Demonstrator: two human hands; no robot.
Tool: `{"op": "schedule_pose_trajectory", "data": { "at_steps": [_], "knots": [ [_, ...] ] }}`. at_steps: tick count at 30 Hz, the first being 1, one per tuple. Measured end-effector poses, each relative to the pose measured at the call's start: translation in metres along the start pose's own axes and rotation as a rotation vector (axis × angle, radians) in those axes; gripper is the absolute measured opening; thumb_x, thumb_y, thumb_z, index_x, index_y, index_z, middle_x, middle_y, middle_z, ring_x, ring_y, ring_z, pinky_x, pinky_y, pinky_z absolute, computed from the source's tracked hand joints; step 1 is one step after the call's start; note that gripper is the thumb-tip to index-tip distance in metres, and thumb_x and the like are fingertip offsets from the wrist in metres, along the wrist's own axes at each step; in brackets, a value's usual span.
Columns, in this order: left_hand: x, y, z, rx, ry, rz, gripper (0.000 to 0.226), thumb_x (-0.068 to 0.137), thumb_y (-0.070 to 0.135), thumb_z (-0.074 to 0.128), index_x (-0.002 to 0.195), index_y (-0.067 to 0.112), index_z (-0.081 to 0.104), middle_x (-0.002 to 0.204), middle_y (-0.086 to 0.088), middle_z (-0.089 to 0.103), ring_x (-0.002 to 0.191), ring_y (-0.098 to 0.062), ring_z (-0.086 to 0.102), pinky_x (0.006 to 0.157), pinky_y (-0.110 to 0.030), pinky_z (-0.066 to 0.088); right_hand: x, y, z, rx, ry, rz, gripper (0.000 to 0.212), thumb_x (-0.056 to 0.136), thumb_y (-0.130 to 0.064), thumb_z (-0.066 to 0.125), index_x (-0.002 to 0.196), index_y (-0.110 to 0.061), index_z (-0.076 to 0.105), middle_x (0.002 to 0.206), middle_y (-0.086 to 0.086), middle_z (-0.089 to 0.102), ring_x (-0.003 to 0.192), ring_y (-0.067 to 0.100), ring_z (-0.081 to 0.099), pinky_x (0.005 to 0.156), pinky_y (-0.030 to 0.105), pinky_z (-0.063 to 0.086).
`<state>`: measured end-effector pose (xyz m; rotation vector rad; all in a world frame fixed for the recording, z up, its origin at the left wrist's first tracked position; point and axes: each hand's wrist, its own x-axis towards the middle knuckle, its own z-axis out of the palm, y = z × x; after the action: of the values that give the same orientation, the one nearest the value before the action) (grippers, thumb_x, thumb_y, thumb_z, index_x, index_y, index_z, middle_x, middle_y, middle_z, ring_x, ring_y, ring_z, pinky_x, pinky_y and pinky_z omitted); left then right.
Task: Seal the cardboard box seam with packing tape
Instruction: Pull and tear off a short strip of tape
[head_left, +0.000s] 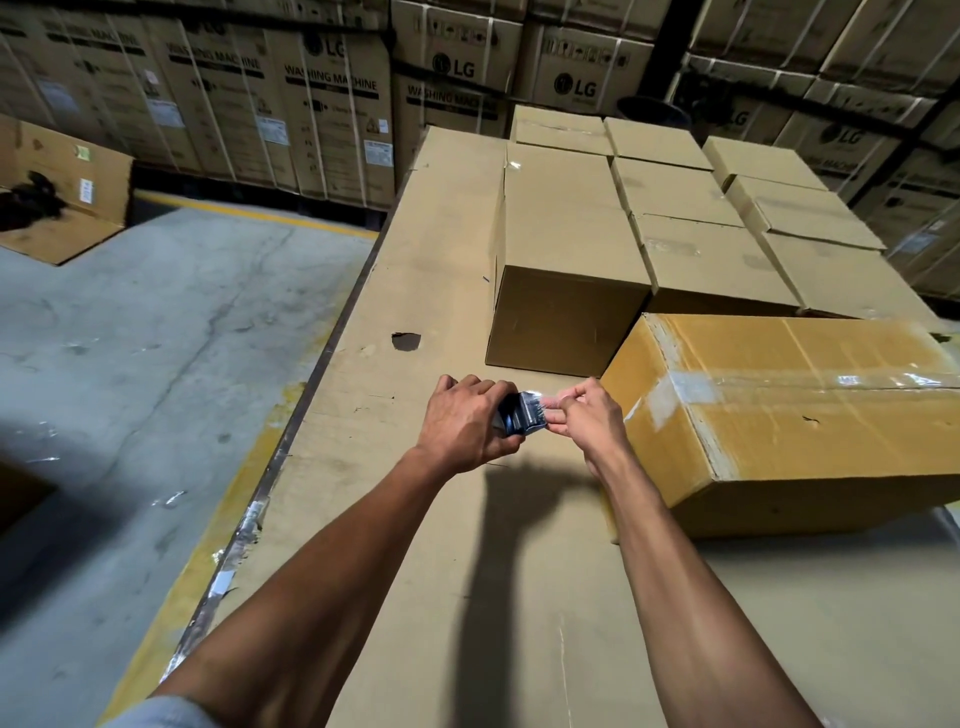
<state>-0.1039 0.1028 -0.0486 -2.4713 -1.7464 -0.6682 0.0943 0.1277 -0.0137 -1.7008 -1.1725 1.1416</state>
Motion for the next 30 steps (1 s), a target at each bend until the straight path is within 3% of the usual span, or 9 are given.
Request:
{"op": "schedule_pose_trajectory", "data": {
  "at_steps": [4,10,16,20,23,26,30],
  "knots": [
    [-0.005,-0.003,0.002,-0.013,0.013,-0.004,0.064,0.078,0.068,0.069,0.128,0.028,0.067,0.107,0.005,0.080,0.099,-0.026,0.067,0.083,-0.043,0.041,-0.003,0.001,0.002,0.126,-0.024,0.053,0.012,0.107,-0.002,0.039,0.102,-0.009,0.048,0.099,0.020,0.077,0.081,0.028,0.079,0.065,0.030,0.061],
    [-0.001,-0.009,0.001,-0.024,-0.023,0.010,0.067,0.081,0.067,0.069,0.135,0.028,0.063,0.118,0.004,0.079,0.103,-0.027,0.068,0.083,-0.041,0.036,-0.002,0.004,-0.004,0.373,-0.139,0.176,0.014,0.111,-0.002,0.039,0.121,0.002,0.047,0.110,0.030,0.072,0.090,0.032,0.075,0.077,0.036,0.062],
    [0.001,-0.015,0.004,-0.004,-0.129,0.051,0.068,0.084,0.067,0.068,0.140,0.029,0.061,0.126,0.003,0.077,0.109,-0.028,0.068,0.087,-0.043,0.043,-0.002,0.017,-0.014,0.603,-0.232,0.429,0.014,0.106,-0.002,0.038,0.108,-0.002,0.053,0.097,0.027,0.078,0.096,0.037,0.075,0.073,0.045,0.064],
    [0.002,-0.015,0.011,0.037,-0.169,0.078,0.067,0.084,0.067,0.072,0.138,0.030,0.061,0.123,0.003,0.078,0.108,-0.028,0.068,0.087,-0.042,0.043,-0.006,0.025,-0.016,0.706,-0.206,0.508,0.021,0.102,-0.005,0.035,0.092,-0.004,0.053,0.103,0.031,0.074,0.104,0.043,0.069,0.097,0.056,0.055],
    [0.006,-0.017,0.016,0.062,-0.206,0.068,0.065,0.083,0.067,0.075,0.136,0.029,0.063,0.119,0.003,0.078,0.105,-0.029,0.070,0.087,-0.042,0.043,0.001,0.034,-0.018,0.808,-0.153,0.554,0.027,0.099,-0.015,0.031,0.102,-0.001,0.054,0.103,0.036,0.074,0.105,0.049,0.069,0.095,0.063,0.053],
    [0.008,-0.020,0.023,0.116,-0.256,0.071,0.065,0.083,0.068,0.075,0.135,0.031,0.063,0.116,0.003,0.078,0.104,-0.029,0.072,0.087,-0.042,0.043,0.011,0.040,-0.017,0.636,-0.157,0.528,0.036,0.103,-0.023,0.033,0.116,0.001,0.056,0.112,0.032,0.071,0.102,0.046,0.071,0.098,0.057,0.055],
    [0.011,-0.023,0.034,0.157,-0.315,0.051,0.064,0.085,0.068,0.075,0.136,0.031,0.062,0.118,0.003,0.078,0.107,-0.030,0.071,0.089,-0.042,0.041,0.020,0.047,-0.005,0.379,-0.199,0.379,0.022,0.108,-0.016,0.048,0.123,-0.003,0.059,0.116,0.019,0.073,0.098,0.036,0.073,0.104,0.049,0.055]
  ]
}}
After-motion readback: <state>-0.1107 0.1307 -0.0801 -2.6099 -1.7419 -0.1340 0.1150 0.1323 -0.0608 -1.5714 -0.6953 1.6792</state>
